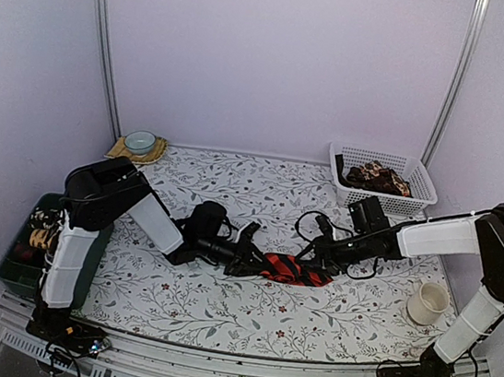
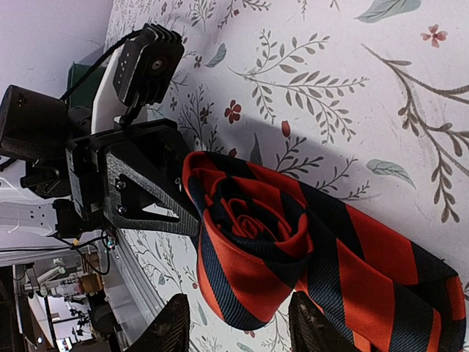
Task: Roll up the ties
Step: Roll the tie at the center of the board.
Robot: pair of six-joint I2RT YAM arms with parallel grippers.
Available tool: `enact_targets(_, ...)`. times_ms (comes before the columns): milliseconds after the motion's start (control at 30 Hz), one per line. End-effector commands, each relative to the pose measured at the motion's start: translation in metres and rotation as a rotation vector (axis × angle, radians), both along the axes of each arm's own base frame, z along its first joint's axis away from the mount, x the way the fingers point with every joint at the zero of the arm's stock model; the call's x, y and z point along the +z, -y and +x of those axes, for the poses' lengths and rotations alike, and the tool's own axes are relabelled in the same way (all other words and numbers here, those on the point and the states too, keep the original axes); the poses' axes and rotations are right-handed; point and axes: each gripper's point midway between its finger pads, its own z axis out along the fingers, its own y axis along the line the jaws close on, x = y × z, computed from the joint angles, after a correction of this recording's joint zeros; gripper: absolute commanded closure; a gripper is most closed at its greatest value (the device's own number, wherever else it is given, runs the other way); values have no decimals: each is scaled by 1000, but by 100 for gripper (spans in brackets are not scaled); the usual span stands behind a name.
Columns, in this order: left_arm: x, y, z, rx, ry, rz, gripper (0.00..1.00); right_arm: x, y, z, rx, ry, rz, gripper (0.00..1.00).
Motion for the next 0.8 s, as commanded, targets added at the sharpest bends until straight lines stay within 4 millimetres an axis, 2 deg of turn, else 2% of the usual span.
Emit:
enact_targets(0,-47,-22,-11,27,-98,144,79,-7,-6,-1,7,-2,6,55)
enact_targets(533,-41,-21,-11,29,-84,117,75,-26,-12,-3,22,-42,2,59)
enact_targets(767,-37,-17,-11,21,-81,80,67,-31,-26,-7,50,-81,62,69)
